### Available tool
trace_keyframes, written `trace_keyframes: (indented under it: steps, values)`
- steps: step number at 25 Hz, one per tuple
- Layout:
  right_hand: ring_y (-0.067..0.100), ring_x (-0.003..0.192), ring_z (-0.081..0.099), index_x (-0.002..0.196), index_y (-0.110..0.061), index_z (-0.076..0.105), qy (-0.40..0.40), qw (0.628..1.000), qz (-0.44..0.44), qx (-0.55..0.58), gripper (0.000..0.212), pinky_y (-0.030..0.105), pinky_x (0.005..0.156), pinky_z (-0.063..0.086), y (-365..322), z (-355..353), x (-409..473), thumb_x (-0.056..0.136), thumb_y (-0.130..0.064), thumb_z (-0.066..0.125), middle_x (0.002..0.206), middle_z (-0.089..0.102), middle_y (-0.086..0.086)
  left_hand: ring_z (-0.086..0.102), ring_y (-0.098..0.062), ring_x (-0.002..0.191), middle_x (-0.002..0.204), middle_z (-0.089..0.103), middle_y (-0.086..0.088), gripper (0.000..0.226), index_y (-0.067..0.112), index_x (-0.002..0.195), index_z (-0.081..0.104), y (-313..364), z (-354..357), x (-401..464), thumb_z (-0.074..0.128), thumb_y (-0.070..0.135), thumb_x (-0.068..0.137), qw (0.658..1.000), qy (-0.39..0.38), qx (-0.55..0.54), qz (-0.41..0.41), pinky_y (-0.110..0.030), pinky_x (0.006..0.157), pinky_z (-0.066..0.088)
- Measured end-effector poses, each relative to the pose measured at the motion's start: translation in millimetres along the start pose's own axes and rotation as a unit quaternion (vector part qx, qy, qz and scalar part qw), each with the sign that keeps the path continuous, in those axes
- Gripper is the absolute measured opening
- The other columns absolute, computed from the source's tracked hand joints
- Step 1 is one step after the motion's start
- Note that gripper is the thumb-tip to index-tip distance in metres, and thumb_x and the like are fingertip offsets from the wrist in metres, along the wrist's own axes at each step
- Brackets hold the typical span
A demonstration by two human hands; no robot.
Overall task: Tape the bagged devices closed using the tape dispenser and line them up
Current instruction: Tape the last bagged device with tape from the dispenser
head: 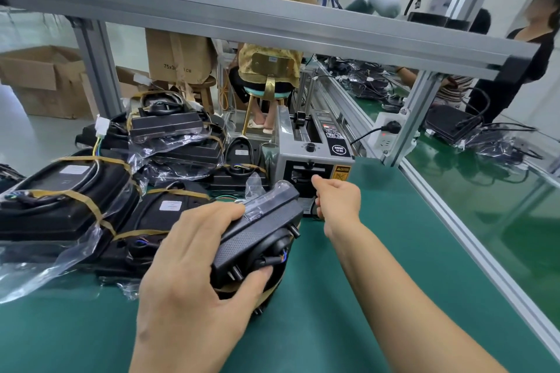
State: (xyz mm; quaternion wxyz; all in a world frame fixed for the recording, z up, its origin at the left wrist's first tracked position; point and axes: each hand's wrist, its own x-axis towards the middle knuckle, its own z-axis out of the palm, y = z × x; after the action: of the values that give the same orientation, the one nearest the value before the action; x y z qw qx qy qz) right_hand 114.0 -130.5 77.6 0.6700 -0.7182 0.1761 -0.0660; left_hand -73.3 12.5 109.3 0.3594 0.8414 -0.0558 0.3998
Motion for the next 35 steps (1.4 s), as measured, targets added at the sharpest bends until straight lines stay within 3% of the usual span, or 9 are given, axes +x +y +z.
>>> trace_keyframes:
  steps: [3, 8, 10, 13, 16, 18, 23, 28, 35]
  values:
    - [0.021, 0.063, 0.044, 0.068, -0.018, 0.066, 0.025, 1.000, -0.003, -0.001, 0.019, 0.034, 0.067, 0.040, 1, 9, 6, 0.086, -0.022, 0.070, 0.064, 0.055, 0.000, 0.055, -0.011, 0.099, 0.106, 0.061, 0.002, 0.051, 0.006, 0.107, 0.067, 0, 2, -1, 0.062, 0.040, 0.068, 1.000, 0.006, 0.005, 0.007, -0.012, 0.096, 0.037]
    - [0.016, 0.060, 0.050, 0.067, -0.018, 0.069, 0.051, 0.999, -0.006, 0.015, 0.016, 0.029, 0.064, 0.044, -2, 17, 6, 0.083, -0.018, 0.072, 0.062, 0.058, -0.004, 0.057, -0.013, 0.099, 0.107, 0.062, 0.001, 0.052, 0.006, 0.107, 0.067, -1, 4, -2, 0.063, 0.040, 0.068, 1.000, 0.008, 0.012, 0.013, -0.017, 0.096, 0.040]
    - [0.011, 0.054, 0.042, 0.076, -0.014, 0.070, 0.021, 0.999, 0.009, 0.047, 0.008, 0.025, 0.056, 0.040, -5, 13, -1, 0.084, -0.017, 0.071, 0.060, 0.051, -0.005, 0.058, -0.016, 0.099, 0.108, 0.063, 0.000, 0.052, 0.007, 0.108, 0.067, -1, 4, -2, 0.063, 0.040, 0.068, 1.000, 0.009, 0.010, 0.008, -0.022, 0.094, 0.043]
    - [0.007, 0.042, 0.029, 0.067, -0.018, 0.063, -0.070, 0.990, -0.005, 0.122, 0.020, 0.016, 0.039, 0.028, -17, -3, -26, 0.085, -0.015, 0.070, 0.053, 0.036, -0.006, 0.059, -0.016, 0.099, 0.109, 0.062, 0.001, 0.052, 0.009, 0.110, 0.066, -1, 5, -2, 0.062, 0.039, 0.068, 1.000, 0.007, 0.010, -0.002, -0.027, 0.091, 0.045]
    - [0.004, 0.043, 0.031, 0.058, -0.021, 0.067, -0.184, 0.967, -0.112, 0.137, 0.027, 0.014, 0.044, 0.030, -28, -26, -68, 0.084, -0.017, 0.070, 0.049, 0.039, -0.010, 0.058, -0.014, 0.101, 0.111, 0.061, 0.004, 0.050, 0.012, 0.111, 0.064, 1, 6, -1, 0.061, 0.038, 0.068, 1.000, 0.002, 0.009, -0.004, -0.022, 0.091, 0.043]
    - [0.002, 0.050, 0.042, 0.062, -0.024, 0.070, -0.226, 0.948, -0.200, 0.100, 0.018, 0.012, 0.052, 0.037, -32, -38, -97, 0.079, -0.020, 0.070, 0.053, 0.052, -0.011, 0.056, -0.012, 0.101, 0.110, 0.061, 0.006, 0.049, 0.013, 0.110, 0.062, 2, 7, -1, 0.063, 0.037, 0.067, 1.000, -0.002, 0.011, 0.000, -0.017, 0.091, 0.040]
    - [0.004, 0.065, 0.047, 0.067, -0.024, 0.067, -0.192, 0.920, -0.335, -0.060, 0.007, 0.012, 0.066, 0.037, -33, -47, -127, 0.073, -0.027, 0.070, 0.068, 0.056, -0.009, 0.055, -0.012, 0.093, 0.104, 0.061, 0.007, 0.052, 0.014, 0.106, 0.059, 9, 10, -5, 0.075, 0.023, 0.057, 0.999, -0.012, 0.030, -0.001, -0.018, 0.082, 0.040]
    - [0.005, 0.067, 0.046, 0.064, -0.026, 0.058, -0.196, 0.932, -0.300, -0.059, 0.015, 0.018, 0.065, 0.037, -33, -42, -130, 0.064, -0.032, 0.072, 0.064, 0.049, -0.016, 0.053, -0.007, 0.090, 0.103, 0.061, 0.012, 0.055, 0.021, 0.107, 0.055, 13, 8, -7, 0.075, 0.025, 0.056, 0.999, -0.011, 0.015, -0.031, -0.010, 0.081, 0.036]
    - [0.004, 0.057, 0.038, 0.064, -0.027, 0.055, -0.213, 0.941, -0.262, -0.009, 0.016, 0.017, 0.055, 0.036, -31, -47, -125, 0.071, -0.020, 0.067, 0.058, 0.043, -0.012, 0.056, -0.007, 0.092, 0.106, 0.059, 0.017, 0.058, 0.029, 0.107, 0.050, 15, 11, -8, 0.076, 0.025, 0.055, 0.999, -0.012, -0.012, -0.032, -0.018, 0.082, 0.043]
